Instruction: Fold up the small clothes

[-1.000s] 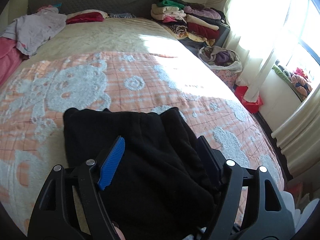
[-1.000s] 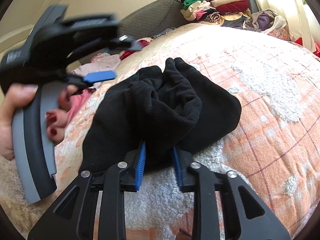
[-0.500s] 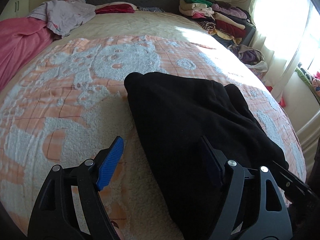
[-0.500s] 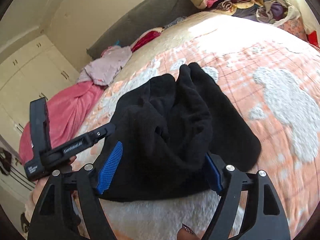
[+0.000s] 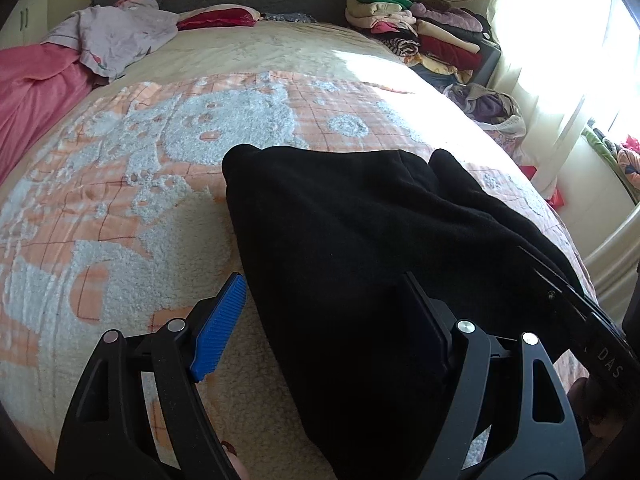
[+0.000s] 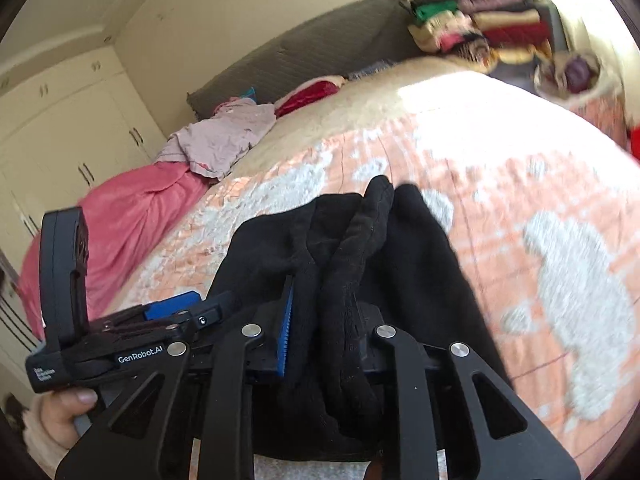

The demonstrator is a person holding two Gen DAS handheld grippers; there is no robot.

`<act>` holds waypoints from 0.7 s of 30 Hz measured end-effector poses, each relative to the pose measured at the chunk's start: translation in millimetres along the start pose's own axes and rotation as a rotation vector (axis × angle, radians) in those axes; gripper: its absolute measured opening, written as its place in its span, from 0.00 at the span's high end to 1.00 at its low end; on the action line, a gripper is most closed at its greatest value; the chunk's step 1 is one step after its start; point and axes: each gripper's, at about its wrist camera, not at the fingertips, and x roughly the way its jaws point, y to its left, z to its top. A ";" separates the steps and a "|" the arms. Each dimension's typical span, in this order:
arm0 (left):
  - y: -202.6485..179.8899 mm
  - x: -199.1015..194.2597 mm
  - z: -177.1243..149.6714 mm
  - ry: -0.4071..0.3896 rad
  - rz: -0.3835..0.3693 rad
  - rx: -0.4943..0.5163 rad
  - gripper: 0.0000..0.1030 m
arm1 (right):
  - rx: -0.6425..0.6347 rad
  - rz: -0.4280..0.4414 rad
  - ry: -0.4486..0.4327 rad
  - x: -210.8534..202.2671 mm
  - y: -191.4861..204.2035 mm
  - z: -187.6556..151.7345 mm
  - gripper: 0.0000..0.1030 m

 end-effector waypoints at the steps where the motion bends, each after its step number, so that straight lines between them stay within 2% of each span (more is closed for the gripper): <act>1: -2.8 -0.5 -0.2 0.000 -0.006 0.003 0.32 | -0.016 -0.014 -0.010 -2.6 -1.5 1.7 0.81; 5: -18.5 4.7 -6.5 0.024 -0.018 0.048 0.30 | 0.010 -0.071 0.011 3.7 -23.8 -3.4 0.81; 7: -22.3 12.4 -11.3 0.038 -0.004 0.062 0.30 | 0.064 -0.073 0.058 15.6 -38.8 -12.6 0.81; 10: -21.6 17.5 -15.4 0.047 -0.004 0.056 0.28 | 0.121 -0.049 0.062 18.1 -51.0 -24.7 0.78; 12: -21.1 17.3 -16.3 0.044 -0.004 0.056 0.28 | 0.141 -0.056 0.055 15.8 -54.0 -27.4 0.74; 13: -20.2 17.5 -16.7 0.045 -0.007 0.052 0.28 | 0.144 -0.072 0.050 12.4 -55.4 -30.0 0.68; 16: -19.3 17.7 -17.8 0.049 -0.011 0.042 0.26 | 0.160 -0.093 0.034 5.6 -57.0 -36.6 0.64; 17: -19.0 17.7 -18.4 0.049 -0.012 0.040 0.26 | 0.164 -0.109 0.032 4.0 -57.1 -37.7 0.59; 21: -19.2 17.1 -18.9 0.050 -0.013 0.036 0.26 | 0.138 -0.170 0.025 -1.1 -53.9 -38.4 0.47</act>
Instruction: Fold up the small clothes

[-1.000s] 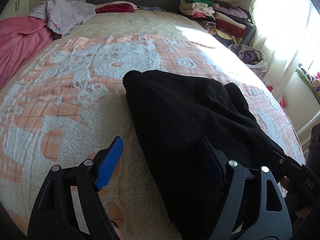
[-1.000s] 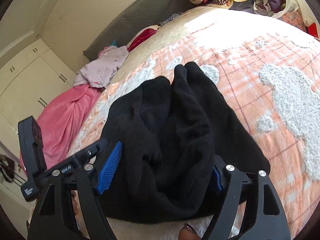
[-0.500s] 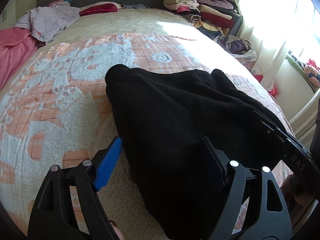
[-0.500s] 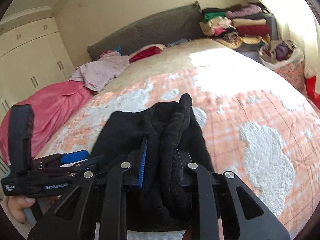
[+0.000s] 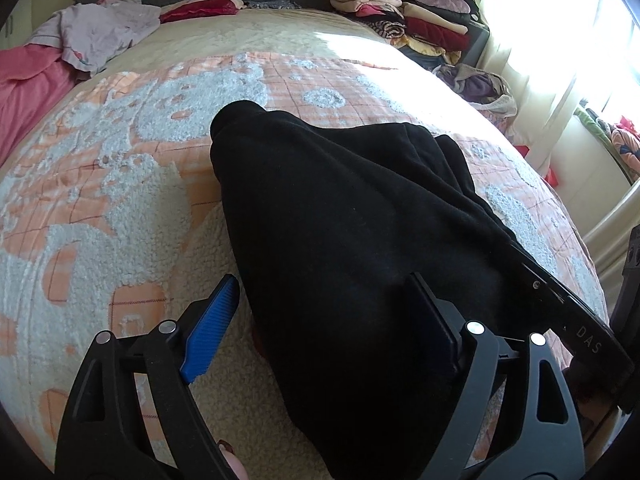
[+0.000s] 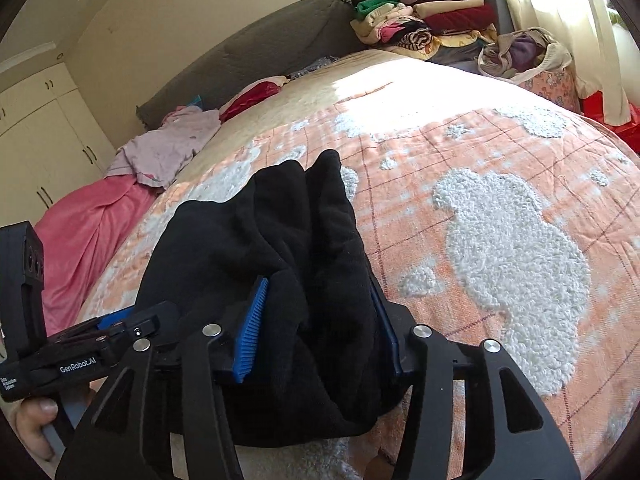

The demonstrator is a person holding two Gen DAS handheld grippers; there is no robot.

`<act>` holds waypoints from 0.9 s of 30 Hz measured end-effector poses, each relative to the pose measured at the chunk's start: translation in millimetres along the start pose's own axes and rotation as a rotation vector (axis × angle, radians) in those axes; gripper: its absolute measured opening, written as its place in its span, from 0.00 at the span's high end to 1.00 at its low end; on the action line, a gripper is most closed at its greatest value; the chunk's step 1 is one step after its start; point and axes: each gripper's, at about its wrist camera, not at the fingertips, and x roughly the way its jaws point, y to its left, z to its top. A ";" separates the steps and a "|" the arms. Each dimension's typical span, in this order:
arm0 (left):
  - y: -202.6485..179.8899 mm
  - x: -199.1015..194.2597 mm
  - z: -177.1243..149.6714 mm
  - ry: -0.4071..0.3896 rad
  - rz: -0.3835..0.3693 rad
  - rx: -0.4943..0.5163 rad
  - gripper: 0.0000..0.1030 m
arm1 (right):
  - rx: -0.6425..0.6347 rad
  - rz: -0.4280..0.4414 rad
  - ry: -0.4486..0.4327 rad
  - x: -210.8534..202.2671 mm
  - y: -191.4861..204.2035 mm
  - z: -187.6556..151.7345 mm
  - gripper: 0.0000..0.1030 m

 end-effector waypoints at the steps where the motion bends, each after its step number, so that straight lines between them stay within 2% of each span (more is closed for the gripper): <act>1: -0.7 -0.6 0.0 0.000 0.000 0.001 0.26 | -0.014 -0.018 -0.005 -0.1 1.0 -0.3 0.43; 6: -0.1 -1.4 -0.9 0.001 0.000 0.005 0.26 | -0.010 -0.035 -0.006 -0.2 -0.9 -2.0 0.40; 11: 0.9 -3.5 -3.6 0.002 -0.006 0.003 0.25 | -0.006 -0.062 0.001 2.4 -4.2 -4.2 0.33; 18: 4.7 -8.6 -5.4 0.005 -0.013 -0.008 0.23 | 0.047 -0.001 0.013 -2.3 -11.4 -3.4 0.30; 24: 14.3 -23.8 -17.8 -0.012 -0.051 -0.037 0.23 | 0.009 0.007 -0.022 -25.6 -9.0 -2.9 0.29; 27: 16.2 -28.1 -26.7 -0.008 -0.073 -0.050 0.23 | 0.056 0.042 -0.021 -32.2 -16.3 -3.4 0.29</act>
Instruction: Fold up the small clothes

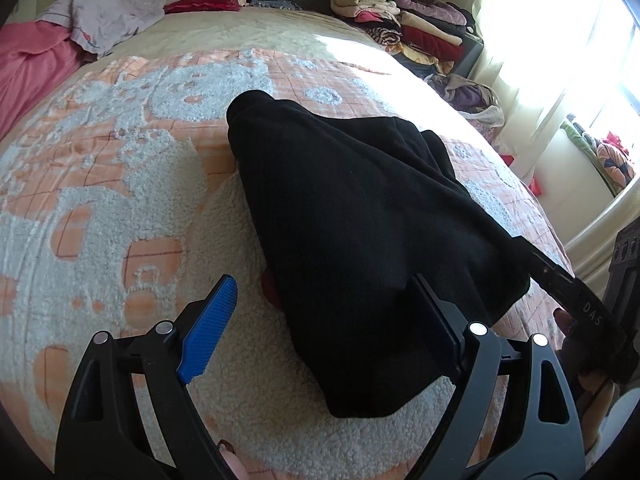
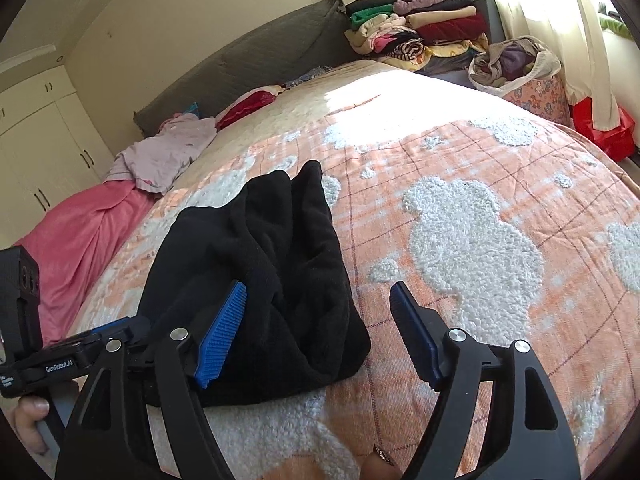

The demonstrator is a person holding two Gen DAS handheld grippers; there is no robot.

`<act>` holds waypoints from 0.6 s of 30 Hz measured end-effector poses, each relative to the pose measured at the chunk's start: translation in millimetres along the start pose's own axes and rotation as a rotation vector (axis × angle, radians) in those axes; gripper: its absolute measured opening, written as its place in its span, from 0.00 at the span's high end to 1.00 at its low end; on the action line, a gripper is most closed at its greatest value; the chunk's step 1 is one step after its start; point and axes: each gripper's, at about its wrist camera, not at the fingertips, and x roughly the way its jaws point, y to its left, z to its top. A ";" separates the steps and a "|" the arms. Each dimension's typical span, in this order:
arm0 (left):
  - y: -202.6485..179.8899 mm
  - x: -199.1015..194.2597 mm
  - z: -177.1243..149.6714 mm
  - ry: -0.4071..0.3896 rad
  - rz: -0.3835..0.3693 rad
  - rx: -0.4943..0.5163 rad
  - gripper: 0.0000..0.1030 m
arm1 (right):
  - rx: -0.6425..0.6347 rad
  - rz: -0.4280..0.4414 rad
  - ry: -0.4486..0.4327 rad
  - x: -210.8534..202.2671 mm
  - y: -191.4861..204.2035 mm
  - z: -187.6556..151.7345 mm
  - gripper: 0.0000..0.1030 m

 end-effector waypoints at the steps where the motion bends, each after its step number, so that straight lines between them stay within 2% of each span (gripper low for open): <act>1: -0.3 -0.6 -1.9 0.002 -0.001 0.004 0.23 | 0.019 0.021 -0.010 -2.9 -0.6 4.5 0.29; 4: -3.1 1.6 -4.4 0.009 0.003 0.017 0.23 | -0.001 0.069 -0.040 -7.2 12.4 27.4 0.28; 6: -4.4 3.9 -4.0 0.013 0.003 0.021 0.23 | -0.028 0.125 0.012 7.8 24.5 44.3 0.30; 7: -4.5 4.4 -3.9 0.014 0.002 0.019 0.23 | -0.036 0.119 0.058 20.5 29.7 50.8 0.37; 8: -5.0 4.6 -3.8 0.014 0.001 0.021 0.23 | -0.055 0.096 0.103 35.0 34.8 57.3 0.48; 10: -5.2 4.8 -3.8 0.015 0.002 0.026 0.23 | -0.085 0.086 0.156 61.1 42.5 66.5 0.62; 11: -5.0 4.7 -3.6 0.017 0.000 0.025 0.23 | -0.080 0.078 0.183 74.5 43.2 70.4 0.64; 13: -5.0 4.2 -3.2 0.016 -0.001 0.031 0.23 | -0.073 0.040 0.222 98.2 41.7 76.3 0.63; 16: -4.1 4.0 -1.7 0.020 -0.004 0.037 0.23 | -0.081 0.039 0.285 123.4 42.2 77.1 0.63; 18: -3.6 4.8 0.0 0.020 -0.006 0.041 0.23 | -0.075 0.039 0.306 132.9 40.1 77.0 0.66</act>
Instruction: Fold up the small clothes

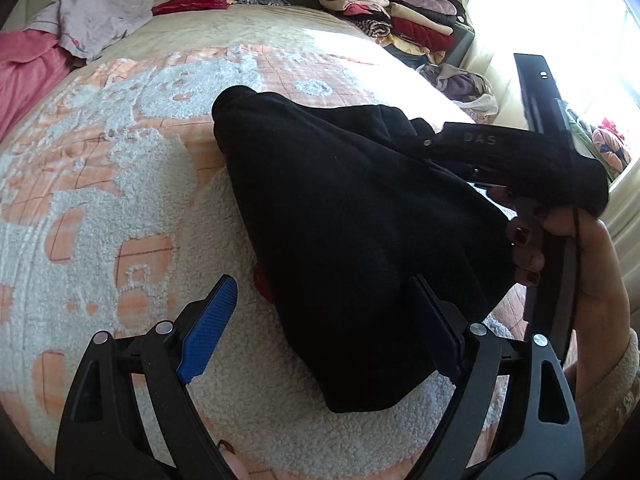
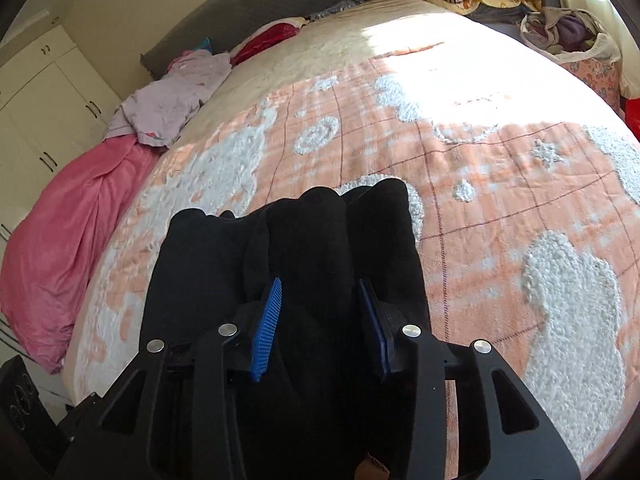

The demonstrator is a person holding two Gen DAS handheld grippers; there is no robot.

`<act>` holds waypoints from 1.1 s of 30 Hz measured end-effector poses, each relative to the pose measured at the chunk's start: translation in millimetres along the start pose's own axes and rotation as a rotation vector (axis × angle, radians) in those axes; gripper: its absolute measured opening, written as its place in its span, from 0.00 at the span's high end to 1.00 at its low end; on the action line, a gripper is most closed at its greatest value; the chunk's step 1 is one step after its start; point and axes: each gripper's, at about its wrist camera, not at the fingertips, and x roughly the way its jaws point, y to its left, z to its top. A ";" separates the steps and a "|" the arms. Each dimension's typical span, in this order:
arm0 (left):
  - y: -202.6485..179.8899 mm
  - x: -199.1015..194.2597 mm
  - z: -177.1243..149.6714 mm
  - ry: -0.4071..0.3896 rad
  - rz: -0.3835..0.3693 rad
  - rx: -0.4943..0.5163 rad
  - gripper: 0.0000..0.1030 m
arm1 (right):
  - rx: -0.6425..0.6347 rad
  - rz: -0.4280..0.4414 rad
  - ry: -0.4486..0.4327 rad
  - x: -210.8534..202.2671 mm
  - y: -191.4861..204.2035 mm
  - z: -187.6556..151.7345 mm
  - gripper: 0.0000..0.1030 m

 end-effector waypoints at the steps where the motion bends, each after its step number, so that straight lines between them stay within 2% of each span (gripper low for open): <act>1: 0.5 0.6 1.1 0.002 -0.002 -0.002 0.22 | 0.013 0.006 0.001 1.4 -2.3 1.1 0.68; 3: 1.2 2.1 3.3 0.003 -0.001 -0.004 0.18 | 0.025 0.005 0.001 1.8 -5.7 2.7 0.69; 5: 1.7 3.1 4.8 0.005 -0.009 -0.010 0.18 | 0.016 -0.049 -0.010 0.5 -7.7 3.9 0.69; 6: 1.4 3.8 5.4 0.006 -0.010 -0.012 0.18 | 0.005 -0.045 -0.007 1.5 -6.3 3.2 0.69; 7: 1.0 4.9 5.9 0.007 -0.009 -0.012 0.18 | -0.013 -0.034 -0.004 2.0 -3.9 1.5 0.80; 10: -1.3 5.2 6.5 0.008 -0.007 -0.012 0.18 | -0.106 -0.067 -0.035 -7.4 11.9 0.2 0.93; 11: -2.7 3.8 6.6 0.005 -0.005 -0.009 0.18 | -0.130 -0.068 -0.054 -14.6 16.3 0.2 0.94; 14: -5.2 2.1 6.8 0.004 -0.015 -0.006 0.18 | -0.177 -0.097 -0.144 -43.6 24.6 1.6 0.94; 16: -8.8 5.1 5.6 0.011 -0.018 0.003 0.18 | -0.203 -0.143 -0.161 -48.3 25.1 2.5 0.94; 19: -14.3 12.2 2.9 0.026 -0.018 0.012 0.18 | -0.247 -0.249 -0.106 -26.7 19.6 -0.8 0.94; 21: -16.0 16.3 0.5 0.035 -0.018 0.016 0.18 | -0.242 -0.290 -0.055 -5.1 9.2 -7.3 0.93; 24: -15.2 18.8 -1.3 0.045 -0.028 0.012 0.18 | -0.218 -0.289 -0.067 3.9 -1.2 -14.2 0.92; 26: -14.6 17.9 -1.6 0.044 -0.024 0.015 0.18 | -0.184 -0.282 -0.084 -2.9 -4.4 -13.1 0.85; 29: -11.4 14.6 -3.6 0.040 -0.019 0.014 0.18 | -0.158 -0.272 -0.112 -19.6 -4.8 -15.6 0.78; 33: -11.3 10.2 -4.9 0.039 -0.025 0.009 0.18 | -0.141 -0.229 -0.173 -51.1 0.2 -29.2 0.75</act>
